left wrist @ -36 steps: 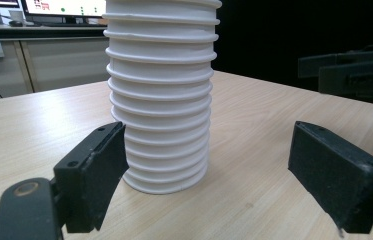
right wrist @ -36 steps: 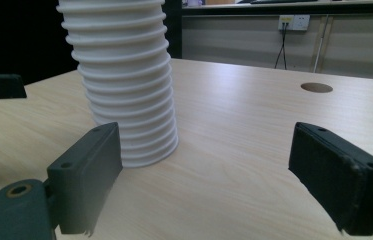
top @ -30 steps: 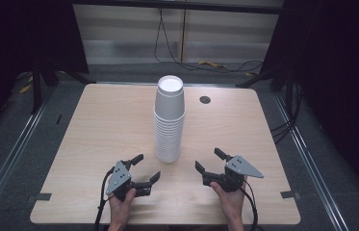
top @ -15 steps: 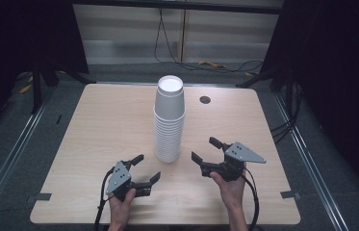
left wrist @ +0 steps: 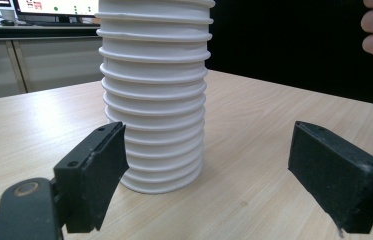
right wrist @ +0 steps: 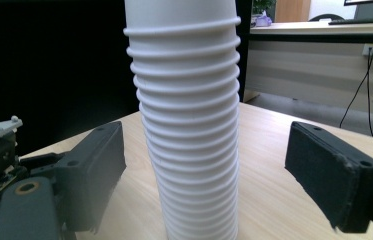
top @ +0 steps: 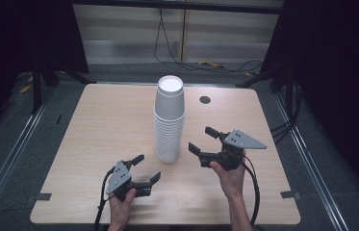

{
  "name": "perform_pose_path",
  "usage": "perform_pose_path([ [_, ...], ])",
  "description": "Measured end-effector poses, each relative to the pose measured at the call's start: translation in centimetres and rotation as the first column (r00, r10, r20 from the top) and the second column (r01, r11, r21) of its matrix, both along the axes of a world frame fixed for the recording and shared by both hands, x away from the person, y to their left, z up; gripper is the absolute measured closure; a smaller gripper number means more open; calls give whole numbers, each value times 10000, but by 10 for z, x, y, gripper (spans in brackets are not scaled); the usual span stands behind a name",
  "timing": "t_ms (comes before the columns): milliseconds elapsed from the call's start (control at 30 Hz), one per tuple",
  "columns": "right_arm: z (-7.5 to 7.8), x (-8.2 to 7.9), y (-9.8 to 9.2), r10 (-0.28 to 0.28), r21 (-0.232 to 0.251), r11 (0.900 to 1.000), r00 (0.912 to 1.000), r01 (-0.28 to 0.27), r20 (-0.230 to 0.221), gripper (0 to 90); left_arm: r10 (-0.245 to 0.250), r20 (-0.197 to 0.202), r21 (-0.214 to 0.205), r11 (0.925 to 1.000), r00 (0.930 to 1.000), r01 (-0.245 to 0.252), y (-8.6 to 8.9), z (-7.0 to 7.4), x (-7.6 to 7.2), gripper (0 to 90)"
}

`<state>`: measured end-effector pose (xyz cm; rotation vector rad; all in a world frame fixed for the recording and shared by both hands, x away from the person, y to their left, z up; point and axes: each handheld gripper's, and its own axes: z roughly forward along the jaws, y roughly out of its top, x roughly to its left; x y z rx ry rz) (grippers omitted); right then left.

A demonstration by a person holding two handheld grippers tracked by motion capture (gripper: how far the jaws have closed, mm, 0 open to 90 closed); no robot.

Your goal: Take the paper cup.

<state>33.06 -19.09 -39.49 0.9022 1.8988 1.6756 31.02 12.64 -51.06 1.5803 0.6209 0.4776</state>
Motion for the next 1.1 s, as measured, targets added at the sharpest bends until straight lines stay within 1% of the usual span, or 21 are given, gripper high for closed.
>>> perform_pose_path([
  [67,5,2,1,104,59,9999,9999,-105,29,159,-3,-1,2,10000,10000,3,0,0,0,157],
  [100,5,2,1,104,59,9999,9999,-105,29,159,-3,-1,2,10000,10000,3,0,0,0,157],
  [133,10,4,2,198,2,9998,9998,-198,58,154,-10,3,8,10000,10000,10,0,0,0,157],
  [233,15,6,3,280,-45,9996,9996,-279,83,152,-17,6,7,10000,10000,17,0,0,0,157],
  [267,21,9,4,397,-93,9992,9989,-394,261,151,-24,6,6,10000,10000,24,0,0,0,156],
  [367,30,12,7,551,-225,9983,9979,-544,344,152,-42,-2,2,10000,10000,42,0,0,0,156],
  [400,30,12,7,551,-225,9983,9979,-544,344,152,-42,-2,2,10000,10000,42,0,0,0,157],
  [433,37,14,10,614,-306,9977,9969,-600,485,153,-26,-9,-9,10000,10000,26,0,0,0,157],
  [500,40,14,11,674,-334,9973,9964,-657,510,153,-12,-18,-18,10000,10000,12,0,0,0,157],
  [533,45,17,14,836,-419,9958,9951,-814,528,153,-16,-16,-16,10000,10000,16,0,0,0,157],
  [567,48,18,15,877,-428,9954,9951,-857,463,153,-17,-13,-12,10000,10000,17,0,0,0,157],
  [633,52,20,16,952,-458,9946,9940,-928,543,153,-21,-15,-5,10000,10000,21,0,0,0,157],
  [667,54,22,17,1136,-417,9929,9922,-1115,509,153,-28,-19,-8,10000,10000,28,0,0,0,157],
  [733,58,25,19,1301,-464,9907,9905,-1280,448,153,-26,-8,9,10000,10000,26,0,0,0,157],
  [900,66,28,22,1536,-621,9866,9874,-1511,376,153,-6,-33,-14,10000,10000,6,0,0,0,157],
  [933,70,30,22,1624,-685,9848,9860,-1596,373,152,-4,-23,-4,10000,10000,4,0,0,0,157],
  [967,70,30,22,1624,-685,9848,9860,-1596,373,152,-4,-23,-4,10000,10000,4,0,0,0,157],
  [1000,73,32,22,1708,-650,9836,9846,-1682,362,152,-5,-24,-8,10000,10000,5,0,0,0,157],
  [1067,74,33,22,1717,-677,9832,9847,-1695,279,153,-8,-19,-5,10000,10000,8,0,0,0,157],
  [1100,78,38,23,1939,-723,9785,9810,-1930,59,157,-10,-18,-4,10000,10000,10,0,0,0,157],
])
